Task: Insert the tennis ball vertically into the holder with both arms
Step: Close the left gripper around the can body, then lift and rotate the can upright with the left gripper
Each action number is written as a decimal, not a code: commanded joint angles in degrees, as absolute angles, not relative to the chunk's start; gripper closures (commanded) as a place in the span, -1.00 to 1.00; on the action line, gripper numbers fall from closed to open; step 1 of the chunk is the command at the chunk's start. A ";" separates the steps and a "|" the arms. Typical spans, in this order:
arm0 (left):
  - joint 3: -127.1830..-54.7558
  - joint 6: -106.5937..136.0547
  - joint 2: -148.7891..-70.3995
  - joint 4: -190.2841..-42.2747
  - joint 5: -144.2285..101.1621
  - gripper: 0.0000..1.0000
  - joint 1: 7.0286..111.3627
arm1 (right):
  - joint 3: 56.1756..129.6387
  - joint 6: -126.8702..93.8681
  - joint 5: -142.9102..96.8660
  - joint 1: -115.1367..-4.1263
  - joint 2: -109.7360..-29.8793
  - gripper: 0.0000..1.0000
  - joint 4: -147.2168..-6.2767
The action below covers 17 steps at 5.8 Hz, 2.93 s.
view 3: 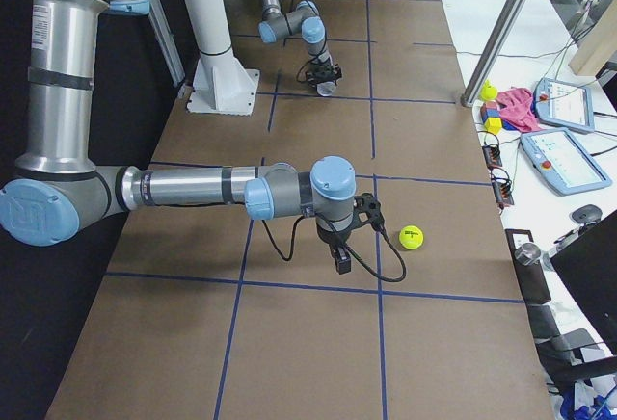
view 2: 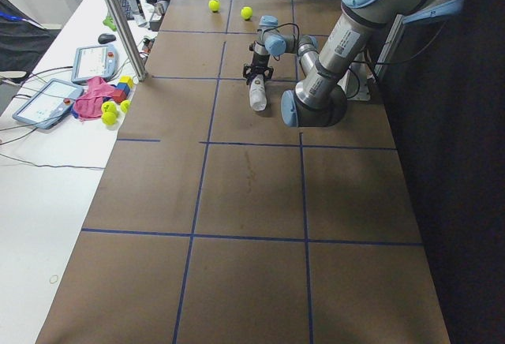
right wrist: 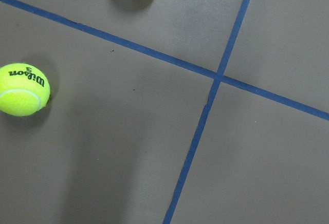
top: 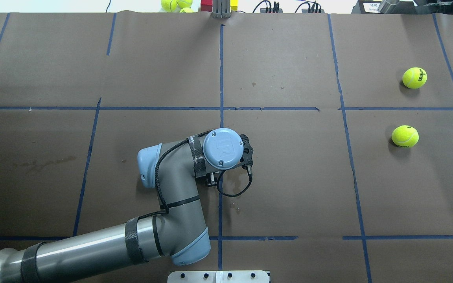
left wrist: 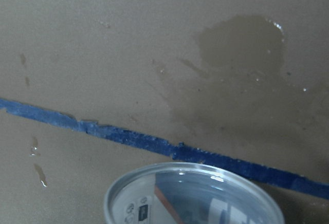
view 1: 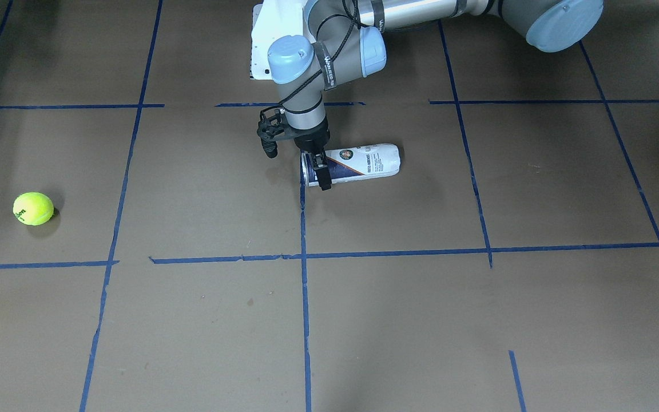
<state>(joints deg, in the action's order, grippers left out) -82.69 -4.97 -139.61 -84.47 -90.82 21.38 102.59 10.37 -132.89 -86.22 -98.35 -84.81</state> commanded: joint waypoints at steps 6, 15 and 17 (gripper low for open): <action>-96.42 4.14 -139.48 -111.78 -91.32 -0.27 30.13 | 102.39 10.37 -132.89 -86.22 -98.26 -1.00 -84.81; -81.20 23.20 -127.00 -183.08 -83.96 -0.07 30.41 | 102.22 9.93 -132.80 -86.22 -97.56 -1.00 -84.82; -78.15 23.20 -127.26 -183.25 -83.67 -0.15 30.32 | 102.22 9.84 -132.80 -86.22 -97.38 -1.00 -84.90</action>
<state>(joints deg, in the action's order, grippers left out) -80.11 23.20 -127.14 -182.57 -83.93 30.40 102.27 9.90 -132.80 -86.22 -97.47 -84.88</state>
